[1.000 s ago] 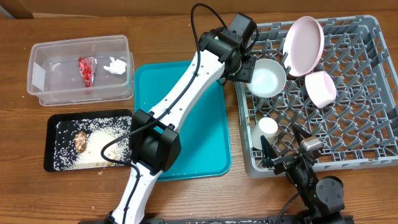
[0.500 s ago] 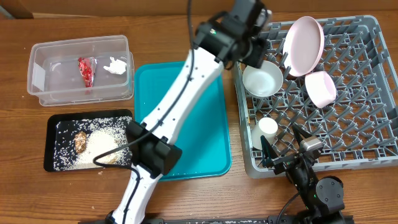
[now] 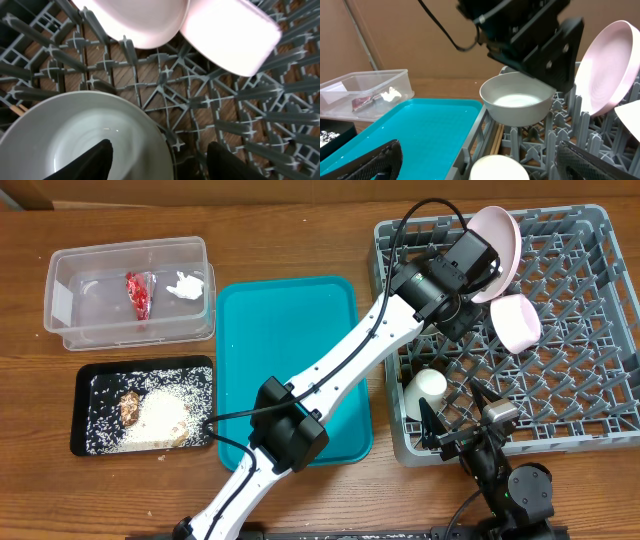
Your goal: Sort waste into correct bins and load items into the dishwasher
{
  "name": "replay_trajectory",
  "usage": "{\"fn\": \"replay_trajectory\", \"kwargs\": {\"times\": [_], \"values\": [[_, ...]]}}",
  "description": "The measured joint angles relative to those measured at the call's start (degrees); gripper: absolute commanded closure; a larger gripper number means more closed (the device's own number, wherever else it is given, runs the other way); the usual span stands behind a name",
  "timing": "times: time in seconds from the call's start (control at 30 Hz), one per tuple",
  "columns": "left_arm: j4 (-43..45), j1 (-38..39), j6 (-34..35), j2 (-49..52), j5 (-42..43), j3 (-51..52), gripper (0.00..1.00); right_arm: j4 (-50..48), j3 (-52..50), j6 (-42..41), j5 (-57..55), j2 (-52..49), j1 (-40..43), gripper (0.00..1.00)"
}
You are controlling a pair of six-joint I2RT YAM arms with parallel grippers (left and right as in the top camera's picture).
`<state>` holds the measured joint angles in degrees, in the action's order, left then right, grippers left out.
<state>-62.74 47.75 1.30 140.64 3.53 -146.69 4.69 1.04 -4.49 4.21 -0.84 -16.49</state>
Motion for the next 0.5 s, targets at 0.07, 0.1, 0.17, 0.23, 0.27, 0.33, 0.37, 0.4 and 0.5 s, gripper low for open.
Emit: {"fn": "replay_trajectory", "kwargs": {"times": [0.07, 0.1, 0.17, 0.23, 0.27, 0.33, 0.37, 0.4, 0.5], "values": [[0.2, -0.1, -0.3, 0.7, -0.2, 0.0, 0.48, 0.0, 0.0, 0.0, 0.0, 0.0, 0.0, 0.00], [0.3, -0.2, -0.3, 1.0, -0.3, 0.0, 0.50, 0.0, 0.0, 0.0, 0.0, 0.0, 0.0, 0.00], [0.8, -0.2, -0.2, 1.6, -0.4, 0.0, 0.51, 0.0, 0.0, 0.0, 0.0, 0.0, 0.0, 0.00], [1.1, -0.2, -0.3, 1.8, -0.4, 0.0, 0.55, 0.0, 0.0, 0.0, 0.0, 0.0, 0.0, 0.00], [1.1, -0.2, -0.3, 1.9, -0.4, 0.0, 0.56, 0.0, 0.0, 0.0, 0.0, 0.0, 0.0, 0.00], [1.1, -0.1, -0.3, 2.1, -0.4, 0.0, 0.56, 0.0, 0.0, 0.0, 0.0, 0.0, 0.0, 0.00], [1.2, -0.1, -0.3, 2.2, -0.4, 0.0, 0.57, 0.0, 0.0, 0.0, 0.0, 0.0, 0.0, 0.00], [1.4, 0.0, -0.3, 2.5, -0.4, 0.0, 0.58, 0.0, 0.0, 0.0, 0.0, 0.0, 0.0, 0.00], [1.0, 0.5, -0.5, 3.4, -0.4, 0.0, 0.68, 0.0, 0.0, 0.0, 0.0, 0.0, 0.0, 0.00]]}}
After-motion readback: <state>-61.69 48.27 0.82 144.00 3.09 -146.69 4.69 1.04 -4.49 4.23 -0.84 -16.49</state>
